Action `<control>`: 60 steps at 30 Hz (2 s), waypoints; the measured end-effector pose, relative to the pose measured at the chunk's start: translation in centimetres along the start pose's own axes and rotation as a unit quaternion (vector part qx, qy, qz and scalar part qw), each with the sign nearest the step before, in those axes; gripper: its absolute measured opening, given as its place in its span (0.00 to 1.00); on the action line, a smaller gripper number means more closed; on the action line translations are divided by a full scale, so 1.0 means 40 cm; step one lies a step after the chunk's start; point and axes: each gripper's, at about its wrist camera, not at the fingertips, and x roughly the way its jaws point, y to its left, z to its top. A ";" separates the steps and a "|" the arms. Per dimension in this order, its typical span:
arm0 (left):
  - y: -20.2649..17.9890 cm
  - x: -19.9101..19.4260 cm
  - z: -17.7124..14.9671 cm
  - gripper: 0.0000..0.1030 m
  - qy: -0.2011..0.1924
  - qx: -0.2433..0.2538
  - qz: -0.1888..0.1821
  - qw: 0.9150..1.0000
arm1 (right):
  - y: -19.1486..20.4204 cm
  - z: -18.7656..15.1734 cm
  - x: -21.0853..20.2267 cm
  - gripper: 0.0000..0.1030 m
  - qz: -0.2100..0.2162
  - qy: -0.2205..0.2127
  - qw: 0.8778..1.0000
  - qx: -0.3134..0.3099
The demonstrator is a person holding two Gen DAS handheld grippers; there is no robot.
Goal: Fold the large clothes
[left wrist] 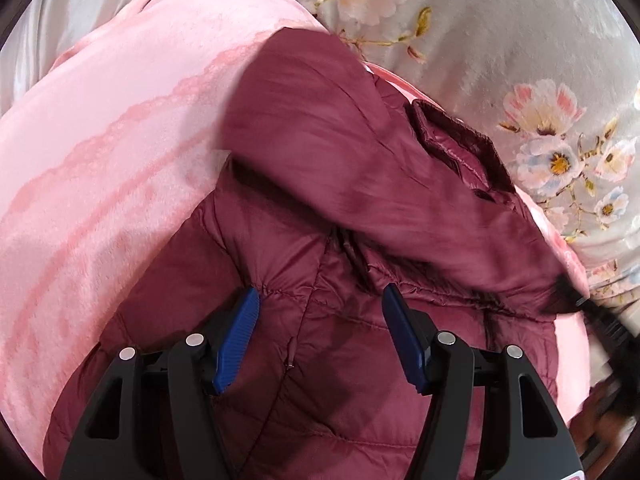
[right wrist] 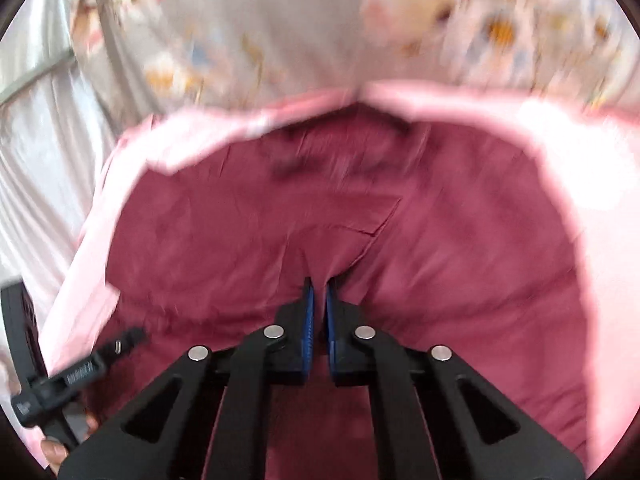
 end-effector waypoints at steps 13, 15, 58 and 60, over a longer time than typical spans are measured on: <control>0.024 0.036 0.208 0.60 0.008 -0.094 -0.079 0.992 | -0.224 0.127 0.037 0.04 -0.089 -0.014 0.996 0.015; 0.031 0.069 0.236 0.60 0.015 -0.114 -0.078 0.990 | -0.230 0.124 0.043 0.04 -0.091 -0.012 0.996 0.015; 0.189 0.157 0.293 0.08 0.031 -0.268 -0.134 0.953 | -0.322 -0.018 0.179 0.66 0.031 0.085 0.982 0.164; 0.197 0.146 0.290 0.08 0.019 -0.278 -0.140 0.950 | -0.319 -0.028 0.195 0.64 0.033 0.087 0.982 0.163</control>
